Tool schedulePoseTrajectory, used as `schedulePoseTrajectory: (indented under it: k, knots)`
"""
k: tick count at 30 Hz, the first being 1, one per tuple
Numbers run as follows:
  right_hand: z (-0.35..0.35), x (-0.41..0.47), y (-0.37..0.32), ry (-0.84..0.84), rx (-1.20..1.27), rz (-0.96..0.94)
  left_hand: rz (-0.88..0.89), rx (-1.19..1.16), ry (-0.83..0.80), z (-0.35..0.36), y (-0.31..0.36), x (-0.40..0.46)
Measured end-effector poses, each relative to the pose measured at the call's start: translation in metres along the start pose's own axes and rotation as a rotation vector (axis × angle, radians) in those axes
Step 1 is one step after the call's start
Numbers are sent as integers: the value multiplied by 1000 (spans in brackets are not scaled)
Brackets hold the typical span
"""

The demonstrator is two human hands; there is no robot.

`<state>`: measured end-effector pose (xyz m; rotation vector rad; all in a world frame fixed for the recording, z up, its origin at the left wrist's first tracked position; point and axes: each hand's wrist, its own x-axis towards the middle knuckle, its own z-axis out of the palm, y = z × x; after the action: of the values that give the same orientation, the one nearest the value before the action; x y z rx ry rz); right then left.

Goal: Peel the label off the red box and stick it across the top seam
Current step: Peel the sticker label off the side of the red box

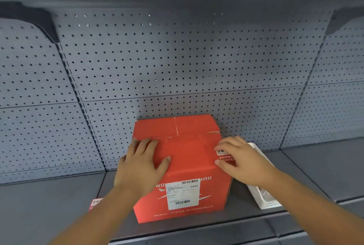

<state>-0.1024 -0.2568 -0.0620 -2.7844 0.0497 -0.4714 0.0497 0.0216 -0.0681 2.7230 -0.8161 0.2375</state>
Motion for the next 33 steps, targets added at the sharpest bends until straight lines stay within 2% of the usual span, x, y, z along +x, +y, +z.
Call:
schedulePoseTrajectory:
  k: [14,33]
  knots:
    - [-9,9,28,-73,123,-87,-1,12,21,4,0,-1]
    - [-21,16,19,-84,-40,-183,-12,31,15,4,1,-2]
